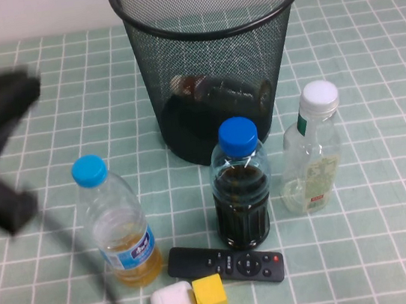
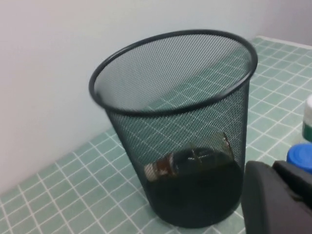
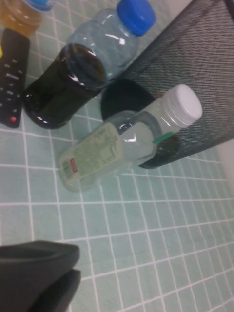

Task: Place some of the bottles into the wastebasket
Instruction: Pick up a bottle from the table with right arm

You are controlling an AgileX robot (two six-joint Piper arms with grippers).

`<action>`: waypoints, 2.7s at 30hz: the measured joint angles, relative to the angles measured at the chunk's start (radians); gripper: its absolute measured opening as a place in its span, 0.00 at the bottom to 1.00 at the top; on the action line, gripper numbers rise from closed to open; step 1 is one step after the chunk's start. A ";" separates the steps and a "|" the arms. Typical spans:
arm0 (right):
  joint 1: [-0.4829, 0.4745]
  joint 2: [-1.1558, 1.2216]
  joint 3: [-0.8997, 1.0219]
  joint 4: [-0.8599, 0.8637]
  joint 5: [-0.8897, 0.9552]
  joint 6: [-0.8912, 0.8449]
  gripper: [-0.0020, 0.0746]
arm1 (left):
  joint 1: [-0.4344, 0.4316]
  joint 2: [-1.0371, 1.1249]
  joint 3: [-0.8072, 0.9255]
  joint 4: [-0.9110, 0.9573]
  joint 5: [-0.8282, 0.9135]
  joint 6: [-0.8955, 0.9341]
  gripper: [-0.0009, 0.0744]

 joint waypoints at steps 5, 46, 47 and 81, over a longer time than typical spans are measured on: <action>0.000 0.139 -0.187 -0.118 0.145 -0.009 0.02 | 0.000 -0.262 0.316 -0.016 -0.207 -0.002 0.01; 0.179 0.807 -0.658 -0.034 0.289 -0.230 0.02 | 0.000 -0.670 0.981 -0.134 -0.361 -0.051 0.01; 0.211 0.821 -0.664 -0.034 0.278 -0.232 0.02 | 0.000 -0.670 0.981 -0.134 -0.361 -0.051 0.01; 0.563 1.203 -0.675 -0.297 -0.296 -0.192 0.73 | 0.000 -0.670 0.981 -0.134 -0.360 -0.051 0.01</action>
